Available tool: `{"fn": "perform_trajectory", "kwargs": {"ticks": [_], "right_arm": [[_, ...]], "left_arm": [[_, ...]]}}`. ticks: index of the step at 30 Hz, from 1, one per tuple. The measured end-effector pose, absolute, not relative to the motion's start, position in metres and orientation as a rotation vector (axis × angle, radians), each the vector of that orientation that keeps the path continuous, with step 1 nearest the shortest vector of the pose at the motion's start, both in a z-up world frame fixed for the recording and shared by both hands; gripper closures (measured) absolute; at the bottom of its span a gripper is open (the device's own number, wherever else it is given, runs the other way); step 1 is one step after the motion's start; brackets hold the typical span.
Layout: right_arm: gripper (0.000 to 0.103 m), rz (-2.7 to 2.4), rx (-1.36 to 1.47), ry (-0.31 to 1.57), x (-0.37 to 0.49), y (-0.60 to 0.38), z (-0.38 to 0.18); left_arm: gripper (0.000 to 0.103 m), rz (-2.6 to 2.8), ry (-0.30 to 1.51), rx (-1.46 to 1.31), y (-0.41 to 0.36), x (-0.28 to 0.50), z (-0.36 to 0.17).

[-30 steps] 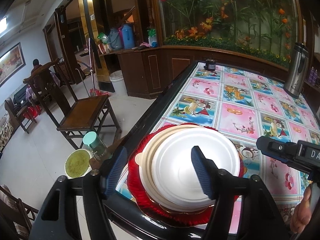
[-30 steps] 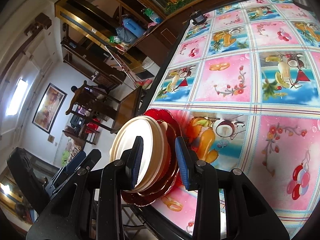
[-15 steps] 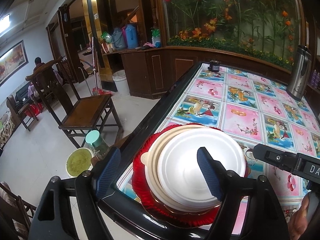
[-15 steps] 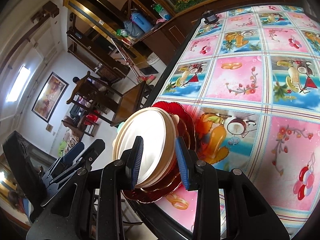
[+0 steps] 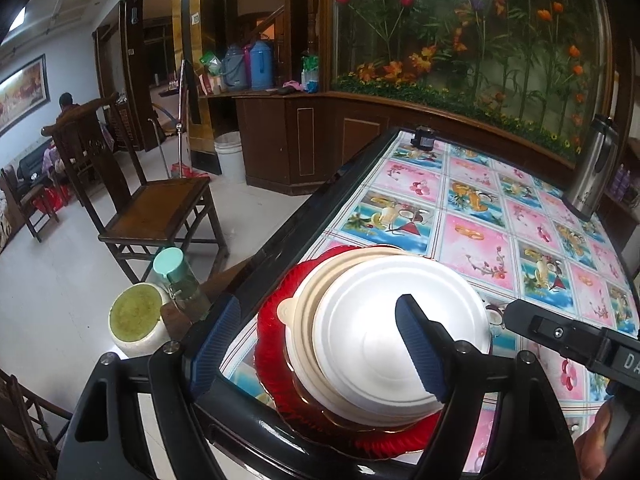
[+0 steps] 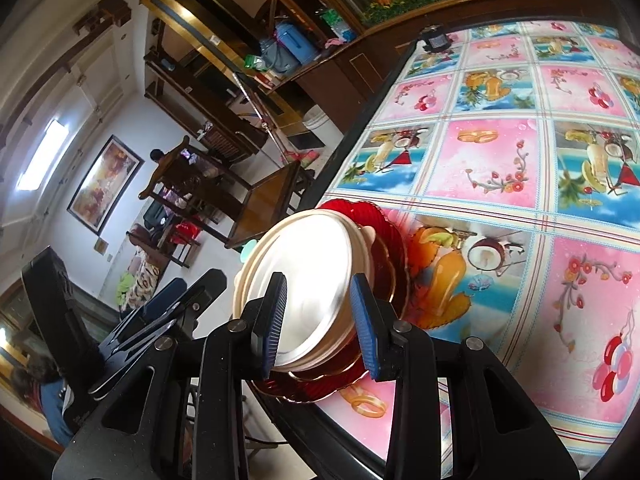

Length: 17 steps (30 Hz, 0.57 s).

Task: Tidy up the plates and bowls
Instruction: 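Open both grippers and release the small white bowl on the stack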

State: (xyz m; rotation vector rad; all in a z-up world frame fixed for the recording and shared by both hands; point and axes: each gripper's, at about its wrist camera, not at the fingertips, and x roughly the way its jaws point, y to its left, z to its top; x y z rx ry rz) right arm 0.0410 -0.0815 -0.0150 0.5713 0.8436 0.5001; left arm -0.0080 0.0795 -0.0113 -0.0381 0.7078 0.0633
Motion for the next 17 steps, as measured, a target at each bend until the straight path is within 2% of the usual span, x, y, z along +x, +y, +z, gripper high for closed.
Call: {"fn": "perform_trajectory", "kwargs": {"ticks": [4,9,10,11,17], "right_arm": [[0.07,0.521,0.535,0.829,0.035,-0.073,-0.012],[0.07,0.532,0.515,0.839,0.032,-0.065,-0.015],[0.07,0.533,0.513,0.842,0.032,-0.064,-0.016],[0.07,0.533,0.512,0.842,0.032,-0.063,-0.016],[0.07,0.532,0.512,0.828,0.03,-0.061,-0.014]], "left_arm": [[0.02,0.055,0.704,-0.077,0.085,-0.01,-0.013],[0.009,0.054,0.686,-0.142,0.095,-0.013,-0.01],[0.002,0.056,0.676,-0.152,0.097,-0.013,-0.009],[0.0,0.061,0.657,-0.164,0.099,-0.015,-0.006],[0.0,0.106,0.592,-0.08,0.089,-0.022,0.001]]}}
